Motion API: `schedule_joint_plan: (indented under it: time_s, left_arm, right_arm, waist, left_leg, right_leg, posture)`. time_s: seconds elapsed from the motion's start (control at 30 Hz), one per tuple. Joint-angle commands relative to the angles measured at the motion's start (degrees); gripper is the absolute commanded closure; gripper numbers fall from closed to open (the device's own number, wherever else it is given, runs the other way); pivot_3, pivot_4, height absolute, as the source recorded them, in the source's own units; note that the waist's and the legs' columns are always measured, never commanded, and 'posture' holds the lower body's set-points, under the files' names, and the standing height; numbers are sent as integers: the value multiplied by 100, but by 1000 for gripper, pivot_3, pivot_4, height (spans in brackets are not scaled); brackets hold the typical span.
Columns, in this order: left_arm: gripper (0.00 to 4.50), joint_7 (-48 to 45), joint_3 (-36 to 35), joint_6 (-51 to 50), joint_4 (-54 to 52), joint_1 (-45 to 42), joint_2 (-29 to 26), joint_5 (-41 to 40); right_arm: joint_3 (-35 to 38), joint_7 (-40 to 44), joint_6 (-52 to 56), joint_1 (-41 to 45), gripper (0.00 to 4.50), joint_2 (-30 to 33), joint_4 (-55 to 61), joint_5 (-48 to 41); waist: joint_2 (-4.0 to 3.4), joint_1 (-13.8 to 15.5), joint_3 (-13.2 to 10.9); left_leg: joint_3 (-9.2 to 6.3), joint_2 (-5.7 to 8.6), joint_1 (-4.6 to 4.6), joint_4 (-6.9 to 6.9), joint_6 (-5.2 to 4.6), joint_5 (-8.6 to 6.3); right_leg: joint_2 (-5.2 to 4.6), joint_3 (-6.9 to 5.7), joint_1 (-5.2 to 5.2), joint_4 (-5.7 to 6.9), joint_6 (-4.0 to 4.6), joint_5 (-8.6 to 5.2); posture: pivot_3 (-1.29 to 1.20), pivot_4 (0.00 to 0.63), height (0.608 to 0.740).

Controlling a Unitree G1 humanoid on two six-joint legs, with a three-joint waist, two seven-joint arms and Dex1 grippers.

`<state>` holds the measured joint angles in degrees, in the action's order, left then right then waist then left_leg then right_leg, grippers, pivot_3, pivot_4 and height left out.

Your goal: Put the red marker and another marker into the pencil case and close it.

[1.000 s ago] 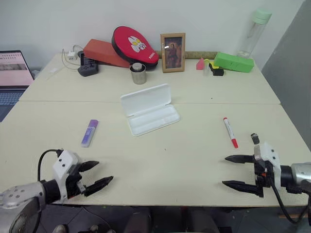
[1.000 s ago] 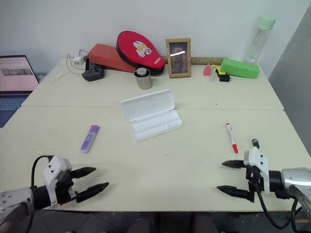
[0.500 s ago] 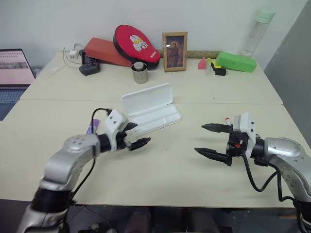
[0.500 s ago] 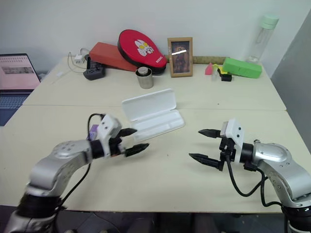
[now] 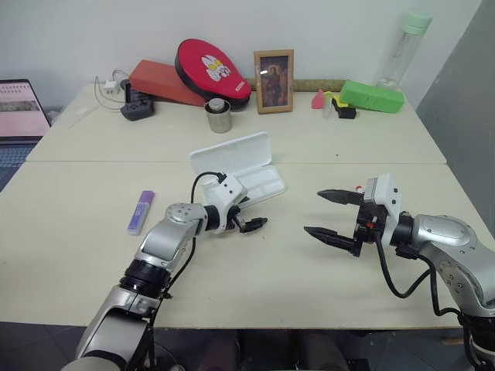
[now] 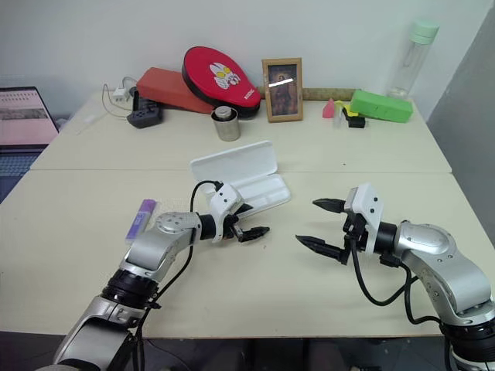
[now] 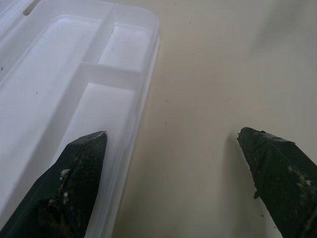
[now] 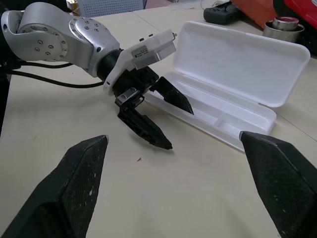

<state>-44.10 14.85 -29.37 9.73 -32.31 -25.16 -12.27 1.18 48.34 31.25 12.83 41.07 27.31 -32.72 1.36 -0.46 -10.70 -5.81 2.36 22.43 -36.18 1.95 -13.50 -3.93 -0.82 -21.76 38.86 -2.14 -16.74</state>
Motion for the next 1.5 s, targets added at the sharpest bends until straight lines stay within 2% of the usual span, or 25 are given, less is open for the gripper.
schedule_joint_plan:
  time_s: [0.03,0.13,0.2,0.23,0.3,0.37,0.4,0.7,0.9,1.13,1.27,1.5]
  left_arm:
    - [0,47,-2,113,103,-202,99,202]
    - [0,68,-23,30,168,-187,142,282]
    - [367,20,-21,57,182,-155,129,316]
    - [383,17,-19,37,179,-140,124,328]
    - [913,-4,5,15,165,-119,103,367]
    - [1307,-12,-10,21,161,-110,121,384]
    - [1359,-9,-24,23,165,-111,136,390]
    - [3058,44,-21,81,222,-206,237,515]
    - [4357,-12,7,185,243,-215,244,564]
    - [4452,-316,149,470,50,-57,139,698]
    - [4452,-1180,401,1123,-704,390,-311,610]
    - [4452,-1954,546,1284,-1408,816,-789,498]
  right_arm:
    - [177,-79,-10,80,27,-8,256,-85]
    - [193,-114,-4,83,27,-5,264,-102]
    - [201,-128,-10,88,0,-9,243,-114]
    - [203,-122,-28,91,0,-10,216,-105]
    - [210,-128,-54,126,0,-35,148,-94]
    - [212,-129,-78,159,0,-43,88,-68]
    - [223,-130,-96,191,0,-53,47,-58]
    - [289,-109,-134,293,0,-74,-69,-29]
    - [355,-114,-109,236,0,-49,-26,-53]
    - [498,-67,-75,115,0,26,44,-91]
    - [732,3,42,0,0,186,182,-258]
    - [929,114,239,-374,0,441,441,-472]
  waist:
    - [0,0,0]
    - [0,-8,0]
    - [0,-7,0]
    - [0,-7,0]
    - [0,-7,0]
    - [0,-7,0]
    - [0,-7,0]
    - [-1,2,1]
    - [-1,0,1]
    - [-1,0,1]
    - [-1,-9,1]
    - [-2,4,1]
  left_leg:
    - [1,0,0,0,0,0]
    - [2,0,-1,0,0,0]
    - [0,0,-1,0,0,0]
    - [0,0,-1,0,0,0]
    - [1,0,-1,-1,0,0]
    - [0,0,-2,-2,0,0]
    - [0,0,-1,-2,0,0]
    - [1,2,-1,-3,0,0]
    - [1,2,-2,-5,0,0]
    - [1,2,-2,-7,0,0]
    - [7,1,-1,-7,0,0]
    - [2,-1,0,-6,-1,-1]
  right_leg:
    - [0,0,-1,0,0,0]
    - [0,0,-1,1,0,0]
    - [0,0,-1,2,0,0]
    - [0,0,-1,2,0,0]
    - [0,0,-1,2,0,0]
    - [0,0,-1,3,0,0]
    - [0,0,-1,3,0,0]
    - [-1,0,-1,3,0,0]
    - [-1,-1,0,5,0,0]
    - [-1,0,0,6,0,0]
    - [-1,4,-2,5,0,0]
    - [-1,6,-1,6,1,0]
  posture:
    - [0,150,740]
    - [0,150,740]
    - [0,150,740]
    - [0,150,740]
    - [0,150,740]
    - [0,150,740]
    - [0,150,740]
    - [0,150,740]
    - [0,150,740]
    - [0,150,740]
    - [0,150,740]
    - [0,150,740]
